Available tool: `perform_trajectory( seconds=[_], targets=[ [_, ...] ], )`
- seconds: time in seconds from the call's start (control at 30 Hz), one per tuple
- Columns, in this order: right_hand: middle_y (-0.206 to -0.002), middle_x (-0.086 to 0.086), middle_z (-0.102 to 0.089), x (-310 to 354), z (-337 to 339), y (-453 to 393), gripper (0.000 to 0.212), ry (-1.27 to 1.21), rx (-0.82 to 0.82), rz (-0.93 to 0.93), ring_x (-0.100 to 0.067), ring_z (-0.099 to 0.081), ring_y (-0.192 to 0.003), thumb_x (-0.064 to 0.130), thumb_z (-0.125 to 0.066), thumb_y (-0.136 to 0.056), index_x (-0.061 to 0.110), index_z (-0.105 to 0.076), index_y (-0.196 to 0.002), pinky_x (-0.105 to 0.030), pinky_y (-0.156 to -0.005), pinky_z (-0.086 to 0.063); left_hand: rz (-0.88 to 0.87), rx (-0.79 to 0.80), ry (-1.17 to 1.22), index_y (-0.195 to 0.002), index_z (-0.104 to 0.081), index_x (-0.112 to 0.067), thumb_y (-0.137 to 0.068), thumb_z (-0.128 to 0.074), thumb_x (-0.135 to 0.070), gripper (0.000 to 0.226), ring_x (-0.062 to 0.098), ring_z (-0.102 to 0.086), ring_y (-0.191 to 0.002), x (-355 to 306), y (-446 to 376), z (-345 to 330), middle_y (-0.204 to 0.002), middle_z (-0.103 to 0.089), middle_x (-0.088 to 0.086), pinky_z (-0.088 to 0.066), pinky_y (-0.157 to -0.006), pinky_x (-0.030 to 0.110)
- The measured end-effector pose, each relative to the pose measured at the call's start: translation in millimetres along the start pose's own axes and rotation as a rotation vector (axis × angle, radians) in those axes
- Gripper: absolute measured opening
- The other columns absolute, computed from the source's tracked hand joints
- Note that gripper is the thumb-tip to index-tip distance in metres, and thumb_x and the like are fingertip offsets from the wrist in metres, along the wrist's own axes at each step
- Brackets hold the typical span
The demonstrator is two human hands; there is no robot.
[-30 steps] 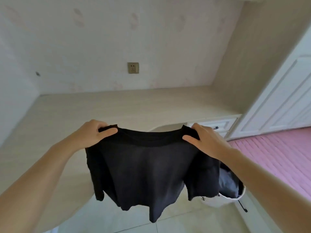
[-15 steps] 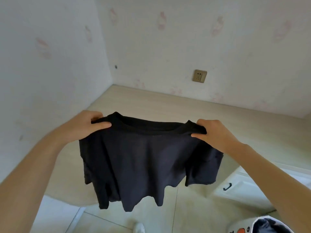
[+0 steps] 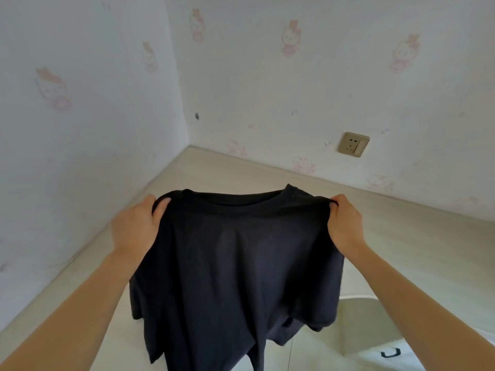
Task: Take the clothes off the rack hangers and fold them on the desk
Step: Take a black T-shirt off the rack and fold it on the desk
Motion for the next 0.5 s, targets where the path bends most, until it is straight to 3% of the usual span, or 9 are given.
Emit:
perform_trajectory(
  seconds=[0.07,0.23,0.37,0.5],
  targets=[
    [-0.093,-0.005,-0.053,2.1,-7.8,-14.3,0.023,0.173,0.005,0.109,-0.027,-0.052,-0.083,0.022,-0.028,-0.104,0.012,-0.049,-0.106,-0.038,-0.071,-0.044,-0.021,0.022,-0.032,-0.065,-0.049,-0.005,-0.093,-0.056,-0.041,0.046,0.026,-0.038,-0.037,5.0,-13.7,-12.2,-0.042,-0.045,0.012,-0.025,-0.044,0.024],
    [-0.074,-0.005,-0.049,3.4,-31.9,-73.4,0.021,0.541,-0.006,0.416,-0.025,-0.044,-0.067,0.021,-0.038,-0.102,0.010,-0.044,-0.084,-0.039,-0.057,-0.041,-0.069,0.146,-0.114,-0.063,-0.047,-0.007,-0.093,-0.051,-0.043,0.047,0.032,-0.048,-0.036,28.6,-57.0,-58.1,-0.041,-0.043,0.007,-0.032,-0.043,0.026],
    [-0.073,-0.002,-0.047,6.9,-60.5,-127.7,0.021,0.592,0.061,0.458,-0.024,-0.045,-0.065,0.024,-0.038,-0.101,0.013,-0.039,-0.084,-0.036,-0.057,-0.039,-0.068,0.245,-0.161,-0.073,-0.053,-0.002,-0.096,-0.055,-0.025,0.032,0.033,-0.052,-0.041,38.4,-96.7,-103.0,-0.047,-0.051,0.012,-0.037,-0.044,0.030],
    [-0.073,-0.003,-0.047,1.9,-120.6,-190.2,0.017,0.624,0.165,0.475,-0.023,-0.047,-0.062,0.023,-0.039,-0.101,0.010,-0.042,-0.091,-0.036,-0.055,-0.041,-0.138,0.328,-0.175,-0.076,-0.041,-0.008,-0.097,-0.050,-0.021,0.026,0.024,-0.041,-0.034,51.4,-125.3,-171.7,-0.047,-0.037,-0.001,-0.034,-0.037,0.028]
  ],
)
Point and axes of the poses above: each hand's wrist, its own y-axis away from the middle knuckle, its own z-axis out of the back of the hand, x = y × z, the point moved 3 cm from there along -y, towards the middle knuckle
